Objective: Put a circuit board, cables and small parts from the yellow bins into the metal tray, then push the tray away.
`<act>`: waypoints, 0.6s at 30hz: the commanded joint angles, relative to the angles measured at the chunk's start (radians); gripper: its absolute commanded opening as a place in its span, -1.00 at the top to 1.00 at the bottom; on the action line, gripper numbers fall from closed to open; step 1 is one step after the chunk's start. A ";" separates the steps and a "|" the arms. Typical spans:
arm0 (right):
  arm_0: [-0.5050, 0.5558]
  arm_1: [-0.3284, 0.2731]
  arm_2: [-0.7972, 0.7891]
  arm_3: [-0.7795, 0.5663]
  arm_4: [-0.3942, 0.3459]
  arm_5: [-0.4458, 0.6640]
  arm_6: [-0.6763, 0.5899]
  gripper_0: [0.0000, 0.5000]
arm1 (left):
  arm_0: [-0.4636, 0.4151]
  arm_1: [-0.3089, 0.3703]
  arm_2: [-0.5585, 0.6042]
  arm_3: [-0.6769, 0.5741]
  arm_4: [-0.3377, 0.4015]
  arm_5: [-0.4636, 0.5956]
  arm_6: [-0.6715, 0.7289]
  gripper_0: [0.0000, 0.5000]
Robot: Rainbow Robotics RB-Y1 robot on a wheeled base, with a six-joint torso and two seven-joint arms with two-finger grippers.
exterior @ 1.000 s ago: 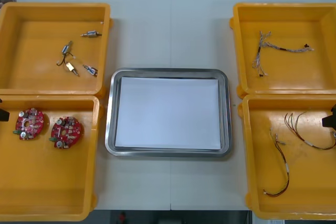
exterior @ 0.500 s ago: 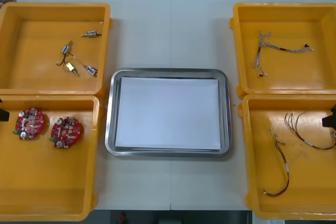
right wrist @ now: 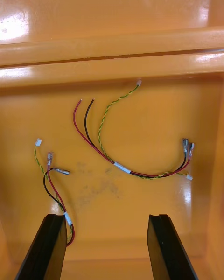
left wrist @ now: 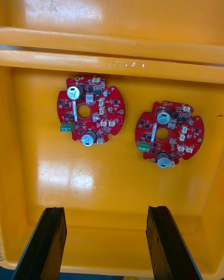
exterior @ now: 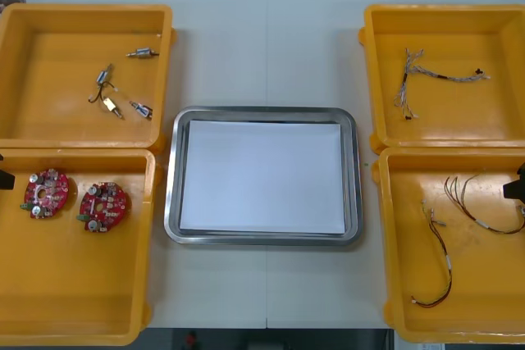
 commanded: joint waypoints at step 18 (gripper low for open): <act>0.012 -0.039 0.003 -0.008 -0.001 0.003 0.006 -1.00 | 0.014 0.044 0.031 -0.023 -0.009 0.006 -0.030 -1.00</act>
